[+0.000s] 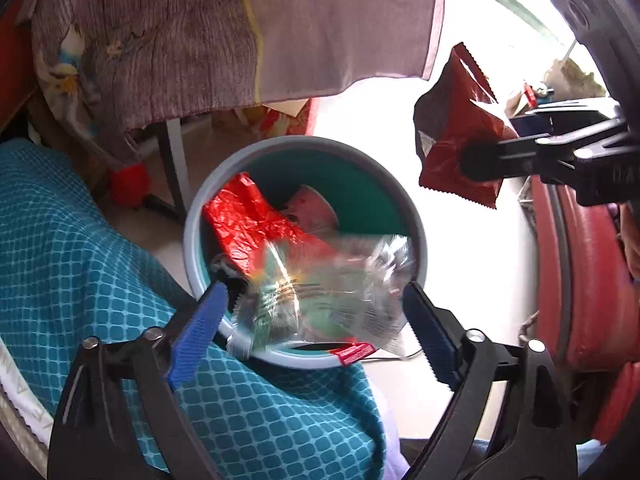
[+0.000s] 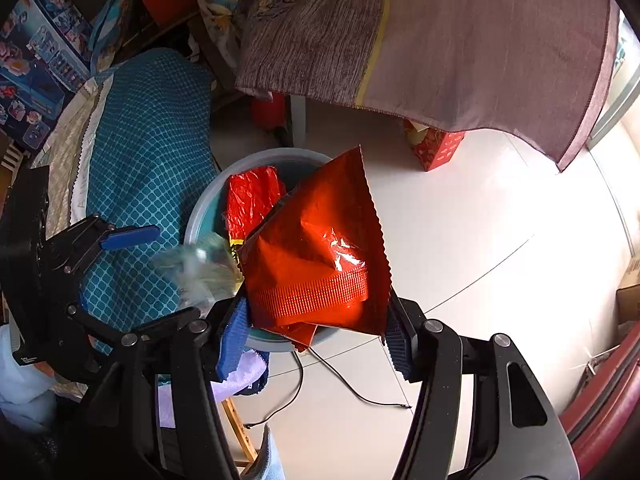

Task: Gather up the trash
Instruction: 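Open both grippers to drop the packet and wrapper into the bucket, then move both tools back over the bed toward the two capsule halves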

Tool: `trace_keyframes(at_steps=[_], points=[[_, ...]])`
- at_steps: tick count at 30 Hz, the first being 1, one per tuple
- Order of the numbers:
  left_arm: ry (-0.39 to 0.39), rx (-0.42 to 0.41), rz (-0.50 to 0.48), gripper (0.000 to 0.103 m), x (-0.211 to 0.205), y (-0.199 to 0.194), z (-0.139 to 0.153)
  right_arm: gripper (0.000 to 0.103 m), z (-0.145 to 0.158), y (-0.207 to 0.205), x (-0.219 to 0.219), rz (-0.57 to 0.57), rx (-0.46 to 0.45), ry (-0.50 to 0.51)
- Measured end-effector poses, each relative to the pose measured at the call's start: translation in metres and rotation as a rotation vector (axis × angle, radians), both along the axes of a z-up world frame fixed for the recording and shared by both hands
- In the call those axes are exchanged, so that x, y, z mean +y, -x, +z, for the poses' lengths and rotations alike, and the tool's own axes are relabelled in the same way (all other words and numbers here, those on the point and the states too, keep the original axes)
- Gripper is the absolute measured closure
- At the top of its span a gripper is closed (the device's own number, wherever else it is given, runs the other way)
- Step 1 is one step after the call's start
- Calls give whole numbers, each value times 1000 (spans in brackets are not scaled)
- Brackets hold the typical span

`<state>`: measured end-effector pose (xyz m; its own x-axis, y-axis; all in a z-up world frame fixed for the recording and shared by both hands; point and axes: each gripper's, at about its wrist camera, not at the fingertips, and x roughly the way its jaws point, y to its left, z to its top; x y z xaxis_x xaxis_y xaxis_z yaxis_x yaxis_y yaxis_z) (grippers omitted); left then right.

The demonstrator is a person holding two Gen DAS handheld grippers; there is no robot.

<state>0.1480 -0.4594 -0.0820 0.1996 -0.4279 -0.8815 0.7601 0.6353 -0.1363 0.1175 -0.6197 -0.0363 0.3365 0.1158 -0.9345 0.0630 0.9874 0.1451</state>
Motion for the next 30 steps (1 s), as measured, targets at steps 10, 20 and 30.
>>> trace_keyframes(at_steps=[10, 20, 30], points=[[5, 7, 49, 6, 25, -2, 7, 45, 0, -8, 11, 37, 11, 4], [40, -6, 117, 6, 61, 2, 26, 26, 3, -14, 34, 71, 20, 22], [46, -24, 152, 6, 91, 14, 38, 20, 16, 0, 53, 69, 11, 42]])
